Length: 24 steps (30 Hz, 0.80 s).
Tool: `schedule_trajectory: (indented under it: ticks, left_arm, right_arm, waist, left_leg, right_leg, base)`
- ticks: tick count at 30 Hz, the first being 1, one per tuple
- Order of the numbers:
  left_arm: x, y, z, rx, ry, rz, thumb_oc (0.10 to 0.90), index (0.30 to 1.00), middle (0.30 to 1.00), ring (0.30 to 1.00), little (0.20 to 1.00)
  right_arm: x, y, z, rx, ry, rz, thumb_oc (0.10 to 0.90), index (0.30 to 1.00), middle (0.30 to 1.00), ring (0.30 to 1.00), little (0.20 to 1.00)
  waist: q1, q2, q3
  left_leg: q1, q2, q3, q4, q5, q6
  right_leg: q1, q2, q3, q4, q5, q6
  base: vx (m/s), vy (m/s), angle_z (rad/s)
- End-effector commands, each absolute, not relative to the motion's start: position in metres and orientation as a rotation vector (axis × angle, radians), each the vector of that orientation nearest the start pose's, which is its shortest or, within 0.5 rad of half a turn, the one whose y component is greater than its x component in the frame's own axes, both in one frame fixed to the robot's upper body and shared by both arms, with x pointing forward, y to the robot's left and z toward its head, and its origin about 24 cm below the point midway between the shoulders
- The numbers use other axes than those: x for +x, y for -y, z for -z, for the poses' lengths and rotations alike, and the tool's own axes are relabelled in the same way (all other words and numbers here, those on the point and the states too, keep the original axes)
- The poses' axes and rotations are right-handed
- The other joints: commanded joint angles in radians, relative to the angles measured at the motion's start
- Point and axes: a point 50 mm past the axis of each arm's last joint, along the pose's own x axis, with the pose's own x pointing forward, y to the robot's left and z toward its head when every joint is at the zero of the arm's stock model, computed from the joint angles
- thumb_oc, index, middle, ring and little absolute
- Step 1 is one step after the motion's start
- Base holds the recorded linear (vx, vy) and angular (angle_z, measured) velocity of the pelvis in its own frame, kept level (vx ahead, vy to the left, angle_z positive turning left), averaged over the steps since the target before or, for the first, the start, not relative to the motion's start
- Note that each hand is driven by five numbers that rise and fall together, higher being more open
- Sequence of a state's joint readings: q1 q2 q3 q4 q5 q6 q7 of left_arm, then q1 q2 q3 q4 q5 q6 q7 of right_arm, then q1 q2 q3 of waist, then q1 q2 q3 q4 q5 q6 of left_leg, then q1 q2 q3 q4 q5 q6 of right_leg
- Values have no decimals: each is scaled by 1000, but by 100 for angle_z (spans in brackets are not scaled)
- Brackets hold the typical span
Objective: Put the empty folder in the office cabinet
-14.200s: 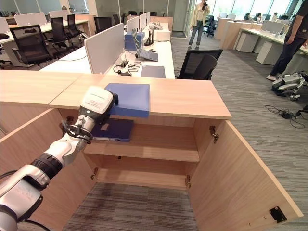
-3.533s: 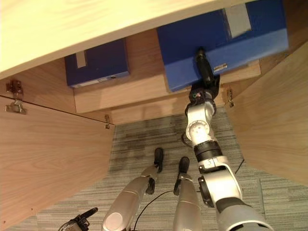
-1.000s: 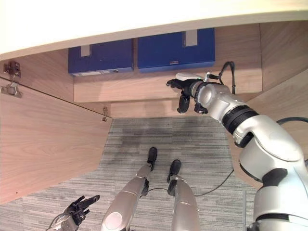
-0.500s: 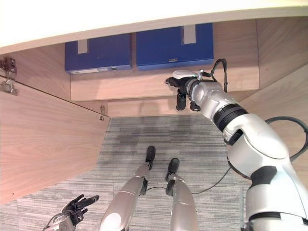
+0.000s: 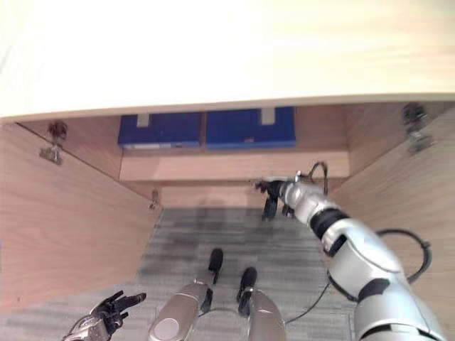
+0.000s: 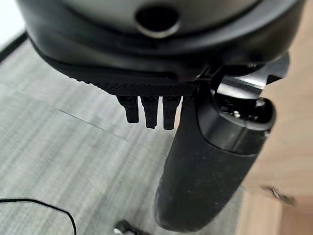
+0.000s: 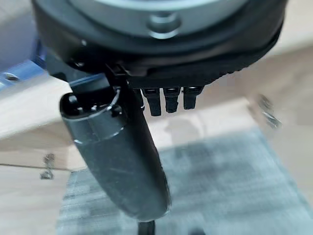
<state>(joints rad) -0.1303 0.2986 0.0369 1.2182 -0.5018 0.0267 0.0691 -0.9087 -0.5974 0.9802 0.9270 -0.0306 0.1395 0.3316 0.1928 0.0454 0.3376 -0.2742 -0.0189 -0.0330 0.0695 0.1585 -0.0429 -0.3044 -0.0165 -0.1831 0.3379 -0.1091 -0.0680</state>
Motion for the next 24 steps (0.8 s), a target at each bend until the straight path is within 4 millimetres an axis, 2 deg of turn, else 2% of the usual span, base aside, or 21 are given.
schedule_trajectory:
  ticks: [1,2,3,6,8,9,10,12,13,16,20,22,24]
  left_arm:
    - [110,-280,144,-117,-1121,-542,800,900,900,900,900]
    - [96,-272,151,-125,-1178,-534,800,900,900,900,900]
    - [96,-272,151,-124,-1177,-534,800,900,900,900,900]
    - [82,-265,157,-127,-1236,-536,800,900,900,900,900]
    - [79,-260,159,-129,-1251,-534,800,900,900,900,900]
    - [81,-253,161,-120,-1257,-513,800,900,900,900,900]
    - [81,-253,161,-120,-1256,-513,800,900,900,900,900]
    - [93,-243,161,-68,-1252,-460,800,900,900,900,900]
    - [93,-243,161,-67,-1252,-460,800,900,900,900,900]
    - [101,-235,162,8,-1260,-401,800,900,900,900,900]
    - [102,-230,162,69,-1273,-352,800,900,900,900,900]
    - [100,-229,163,85,-1285,-333,800,900,900,900,900]
    - [97,-228,164,77,-1296,-326,800,900,900,900,900]
  right_arm:
    - [364,191,-55,-1052,-475,-581,800,900,900,900,900]
    - [349,187,-37,-850,-468,-585,800,900,900,900,900]
    - [349,187,-37,-849,-468,-585,800,900,900,900,900]
    - [327,196,-9,-586,-494,-500,800,900,900,900,900]
    - [314,202,4,-443,-493,-426,800,900,900,900,900]
    - [303,207,15,-310,-480,-321,800,900,900,900,900]
    - [303,207,15,-310,-480,-321,800,900,900,900,900]
    - [281,217,38,-128,-493,-116,800,900,900,900,900]
    - [281,217,38,-128,-493,-115,800,900,900,900,900]
    - [255,227,58,-8,-520,62,800,900,900,900,900]
    - [222,237,84,78,-617,203,800,900,900,900,900]
    - [206,246,95,97,-675,267,800,900,900,900,900]
    - [197,252,100,98,-708,300,800,900,900,900,900]
  waist:
    - [-6,-82,-39]
    - [-30,-87,-95]
    - [-30,-89,-97]
    - [-71,-91,-177]
    - [-95,-78,-213]
    - [-112,-64,-231]
    - [-112,-65,-233]
    - [-150,-46,-251]
    - [-149,-46,-251]
    - [-198,-28,-256]
    - [-245,-16,-246]
    - [-261,-15,-240]
    - [-269,-13,-239]
  left_leg:
    - [95,-65,-95,146,-233,5]
    - [154,-63,-100,102,-248,24]
    - [152,-65,-100,99,-244,24]
    - [217,-63,-54,21,-238,40]
    - [252,-68,-30,-35,-227,51]
    - [279,-74,-14,-76,-216,63]
    - [276,-75,-14,-77,-214,63]
    - [301,-89,4,-132,-191,78]
    - [302,-89,4,-133,-191,78]
    - [327,-101,29,-157,-189,87]
    - [353,-110,85,-157,-205,99]
    - [369,-109,125,-157,-215,103]
    - [378,-104,152,-157,-222,106]
  right_leg:
    - [182,-7,92,-292,114,130]
    - [202,3,128,-305,124,139]
    - [200,1,128,-306,126,140]
    - [208,0,168,-330,157,162]
    - [198,-2,185,-332,177,176]
    - [192,-5,198,-329,190,187]
    - [189,-6,199,-329,191,187]
    - [160,-12,216,-310,205,207]
    - [160,-12,216,-310,205,207]
    - [138,-19,233,-274,201,222]
    - [104,-22,266,-222,198,231]
    - [98,-31,258,-208,198,233]
    - [95,-48,222,-197,195,231]
  base:
    - [105,226,-58]
    - [99,158,-52]
    - [100,176,-77]
    - [45,195,-83]
    - [-37,277,-51]
    - [-55,218,-60]
    - [-84,211,-75]
    - [-102,186,-54]
    - [-79,172,-32]
    - [-56,158,-28]
    - [-48,147,-54]
    - [-33,76,-76]
    - [2,26,-71]
